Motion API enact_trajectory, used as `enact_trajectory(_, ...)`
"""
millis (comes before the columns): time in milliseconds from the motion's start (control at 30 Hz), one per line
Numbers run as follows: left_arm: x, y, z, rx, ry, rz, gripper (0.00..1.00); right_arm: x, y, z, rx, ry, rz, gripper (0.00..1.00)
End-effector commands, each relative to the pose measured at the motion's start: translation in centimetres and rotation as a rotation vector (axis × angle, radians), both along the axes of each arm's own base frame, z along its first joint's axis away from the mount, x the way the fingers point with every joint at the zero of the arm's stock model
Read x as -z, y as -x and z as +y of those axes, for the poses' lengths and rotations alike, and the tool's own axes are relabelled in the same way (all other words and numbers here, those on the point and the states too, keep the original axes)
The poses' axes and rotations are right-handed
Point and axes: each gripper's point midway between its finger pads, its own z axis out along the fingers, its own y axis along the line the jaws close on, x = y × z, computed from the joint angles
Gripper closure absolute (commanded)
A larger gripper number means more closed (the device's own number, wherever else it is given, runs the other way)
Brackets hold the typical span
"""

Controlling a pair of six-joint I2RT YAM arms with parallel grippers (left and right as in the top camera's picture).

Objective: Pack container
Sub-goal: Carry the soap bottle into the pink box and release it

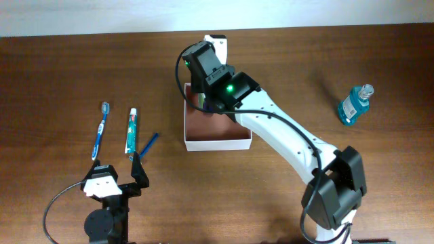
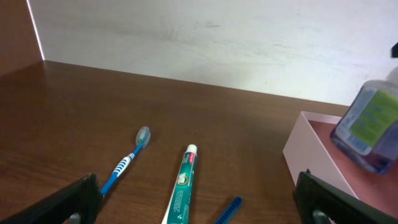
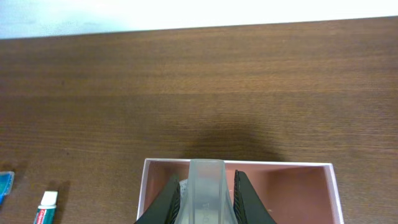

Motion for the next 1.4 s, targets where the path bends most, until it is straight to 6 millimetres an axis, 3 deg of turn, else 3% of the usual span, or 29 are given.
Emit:
enact_trajectory(0, 0.3, 0.0, 0.2, -0.008, -0.016, 0.006, 0.01, -0.8, -0.3, 1.4, -0.015, -0.027, -0.031, 0.88)
enact_trajectory(367, 0.3, 0.0, 0.2, -0.008, -0.016, 0.006, 0.01, 2.7, -1.7, 2.8, -0.018, -0.018, -0.02, 0.88)
enact_trajectory(667, 0.3, 0.0, 0.2, -0.008, -0.016, 0.006, 0.0, 4.7, -2.3, 3.4, -0.007, -0.024, -0.007, 0.88)
enact_trajectory(800, 0.3, 0.0, 0.2, -0.008, -0.016, 0.007, 0.01, 4.7, -2.4, 3.6, -0.01, -0.031, -0.012, 0.87)
enact_trajectory(900, 0.3, 0.0, 0.2, -0.008, -0.016, 0.006, 0.01, 4.6, -2.5, 3.7, -0.015, -0.04, -0.016, 0.69)
enact_trajectory(1133, 0.3, 0.0, 0.2, -0.008, -0.016, 0.006, 0.01, 4.6, -2.4, 4.1, -0.027, -0.052, -0.012, 0.47)
enact_trajectory(1300, 0.3, 0.0, 0.2, -0.008, -0.016, 0.006, 0.0, 4.5, -2.2, 4.8, -0.06, -0.079, -0.003, 0.44)
enact_trajectory(1367, 0.3, 0.0, 0.2, -0.008, -0.016, 0.006, 0.01, 4.1, -2.2, 5.8, -0.13, -0.081, -0.014, 0.31)
